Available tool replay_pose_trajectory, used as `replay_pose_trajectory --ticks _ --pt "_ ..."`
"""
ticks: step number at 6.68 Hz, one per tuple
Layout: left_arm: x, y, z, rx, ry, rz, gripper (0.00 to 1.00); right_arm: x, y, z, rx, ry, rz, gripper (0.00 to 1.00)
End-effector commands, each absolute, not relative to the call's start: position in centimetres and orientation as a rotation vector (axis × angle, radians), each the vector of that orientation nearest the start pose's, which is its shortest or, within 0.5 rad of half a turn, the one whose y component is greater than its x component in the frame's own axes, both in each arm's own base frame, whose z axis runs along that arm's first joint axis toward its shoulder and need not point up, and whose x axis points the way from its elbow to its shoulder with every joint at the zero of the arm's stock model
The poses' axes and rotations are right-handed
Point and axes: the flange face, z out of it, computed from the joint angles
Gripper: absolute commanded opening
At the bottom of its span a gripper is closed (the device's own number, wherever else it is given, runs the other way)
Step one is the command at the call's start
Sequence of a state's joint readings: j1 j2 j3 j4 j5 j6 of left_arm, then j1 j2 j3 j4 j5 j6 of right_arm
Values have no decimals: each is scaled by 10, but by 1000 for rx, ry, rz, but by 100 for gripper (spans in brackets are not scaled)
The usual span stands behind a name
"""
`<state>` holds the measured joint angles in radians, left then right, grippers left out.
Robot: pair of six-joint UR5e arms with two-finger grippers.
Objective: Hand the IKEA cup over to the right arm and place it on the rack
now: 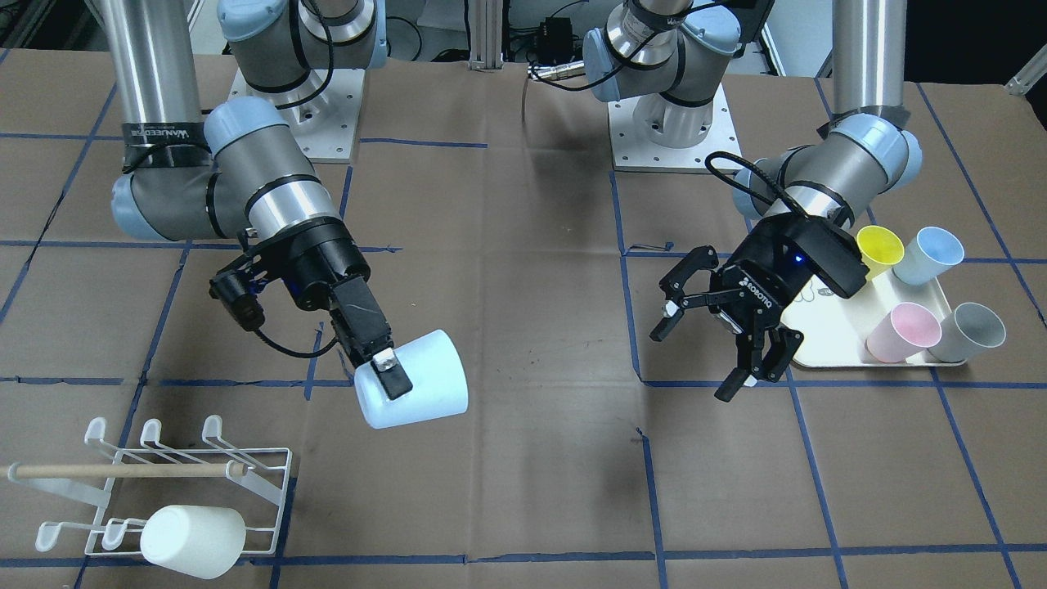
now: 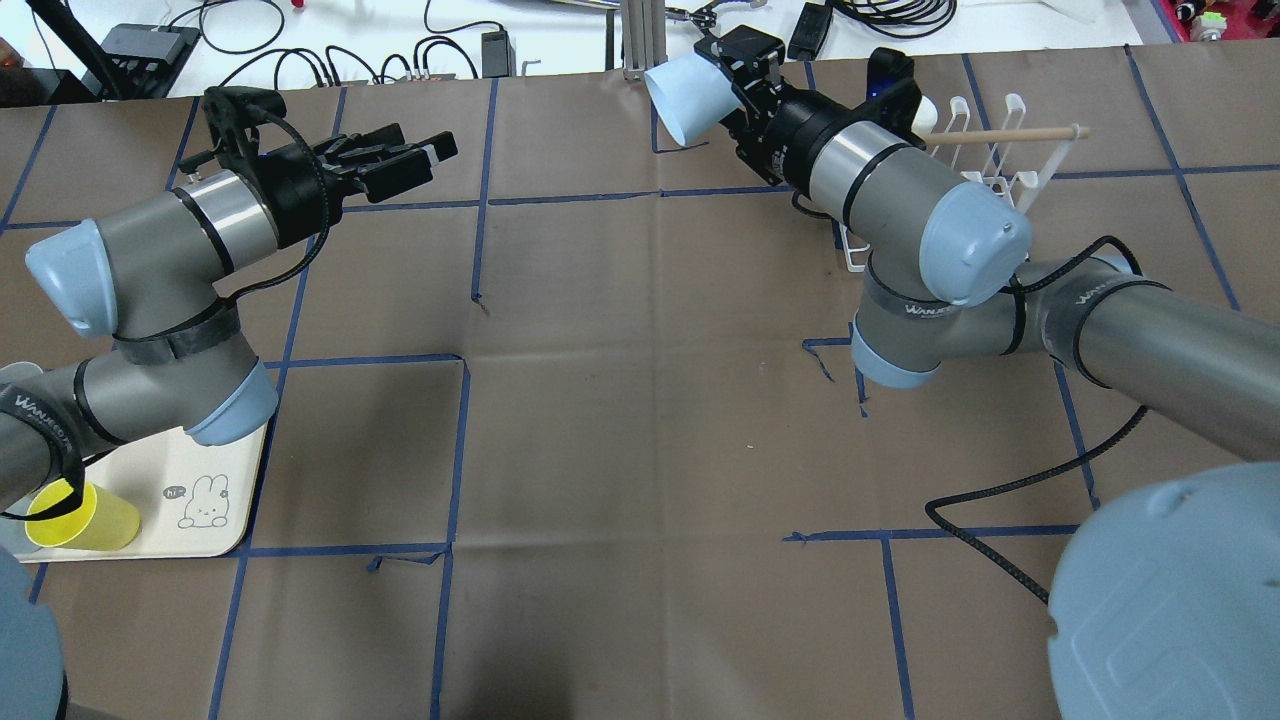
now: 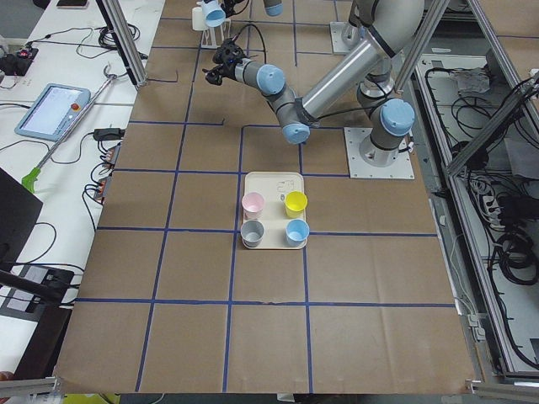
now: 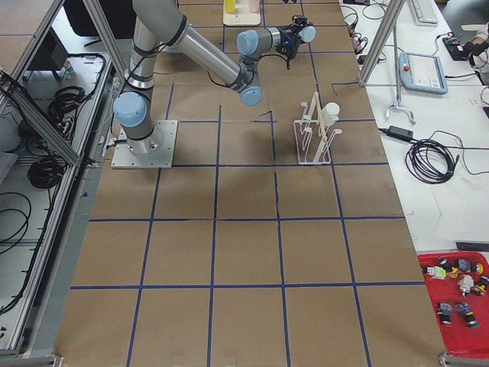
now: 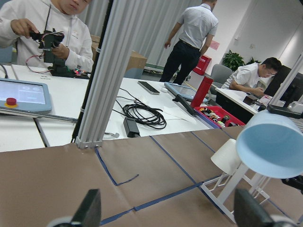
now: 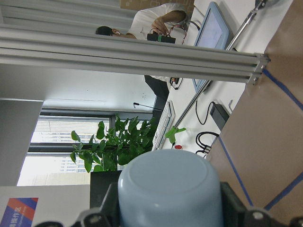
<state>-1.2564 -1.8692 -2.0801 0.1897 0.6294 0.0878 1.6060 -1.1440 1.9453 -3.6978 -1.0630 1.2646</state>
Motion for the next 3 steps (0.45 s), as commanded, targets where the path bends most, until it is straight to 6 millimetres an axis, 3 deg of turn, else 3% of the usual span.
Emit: replay_pose_trajectory --ticks 1,3 --pt "-36 -583 351 -157 -2347 1161 98 167 -561 345 462 1896 -1172 33" --pt "-68 -608 395 -63 -2612 940 98 142 -567 346 26 2092 -1519 25"
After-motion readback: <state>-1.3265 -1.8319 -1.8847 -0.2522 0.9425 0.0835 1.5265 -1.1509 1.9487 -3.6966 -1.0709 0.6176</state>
